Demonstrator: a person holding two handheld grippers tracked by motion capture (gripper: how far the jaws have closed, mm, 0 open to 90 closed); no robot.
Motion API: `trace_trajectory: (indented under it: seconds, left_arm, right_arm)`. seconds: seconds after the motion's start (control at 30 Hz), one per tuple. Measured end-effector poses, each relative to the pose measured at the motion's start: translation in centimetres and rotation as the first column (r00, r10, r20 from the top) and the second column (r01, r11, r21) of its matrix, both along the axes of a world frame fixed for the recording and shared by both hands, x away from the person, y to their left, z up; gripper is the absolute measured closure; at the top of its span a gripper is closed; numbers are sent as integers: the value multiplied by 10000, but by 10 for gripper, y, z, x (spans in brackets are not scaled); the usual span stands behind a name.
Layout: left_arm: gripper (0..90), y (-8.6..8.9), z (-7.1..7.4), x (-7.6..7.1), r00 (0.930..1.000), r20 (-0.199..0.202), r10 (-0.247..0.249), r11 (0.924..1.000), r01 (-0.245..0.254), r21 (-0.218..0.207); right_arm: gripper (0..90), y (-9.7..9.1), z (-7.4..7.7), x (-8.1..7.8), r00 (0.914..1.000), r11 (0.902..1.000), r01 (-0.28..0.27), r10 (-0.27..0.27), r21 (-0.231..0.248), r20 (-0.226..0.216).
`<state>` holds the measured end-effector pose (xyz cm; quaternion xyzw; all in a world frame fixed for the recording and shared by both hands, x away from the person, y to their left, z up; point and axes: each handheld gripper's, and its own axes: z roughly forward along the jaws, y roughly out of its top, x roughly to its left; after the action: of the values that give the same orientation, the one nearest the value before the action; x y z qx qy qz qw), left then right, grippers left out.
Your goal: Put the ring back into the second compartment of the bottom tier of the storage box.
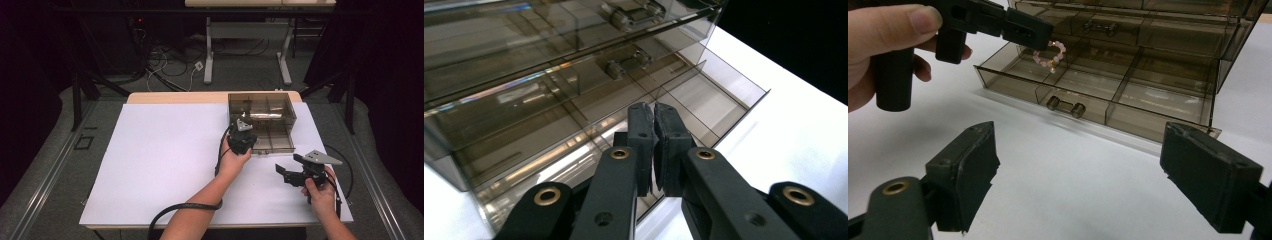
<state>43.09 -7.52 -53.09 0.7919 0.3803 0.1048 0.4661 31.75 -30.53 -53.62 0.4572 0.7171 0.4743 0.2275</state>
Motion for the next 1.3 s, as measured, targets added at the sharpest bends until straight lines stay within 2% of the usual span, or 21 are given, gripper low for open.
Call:
trace_trajectory:
  seconds: [0.33, 0.87, 1.0, 1.03, 1.17, 1.3]
  left_arm:
    - [871, -10, -5, -2, 9997, 217, -82, 9997, 77, 233]
    - [870, -14, -9, -2, 9994, 177, -301, 9988, 294, 403]
    - [867, -14, -9, -2, 9989, 324, -343, 9982, 327, 500]
    - [863, -13, -9, -1, 9985, 321, -438, 9981, 424, 443]
    - [760, -13, -9, -1, 9974, 666, -257, 9989, 229, 419]
    - [712, -11, -9, -1, 9978, 633, -179, 9995, 161, 284]
  right_arm:
    - [148, 0, 0, 0, 10000, 10000, -27, 27, -21, 12]
    - [148, 1, -1, 0, 10000, 10000, -43, 42, -36, -38]
    - [148, 1, -1, 1, 10000, 10000, -42, 42, -44, -62]
    - [148, 1, -1, 0, 10000, 10000, -36, 35, -36, -77]
    - [148, 1, -1, 1, 10000, 10000, -33, 33, -31, -68]
    - [148, 1, -1, 0, 10000, 10000, -54, 53, -42, -60]
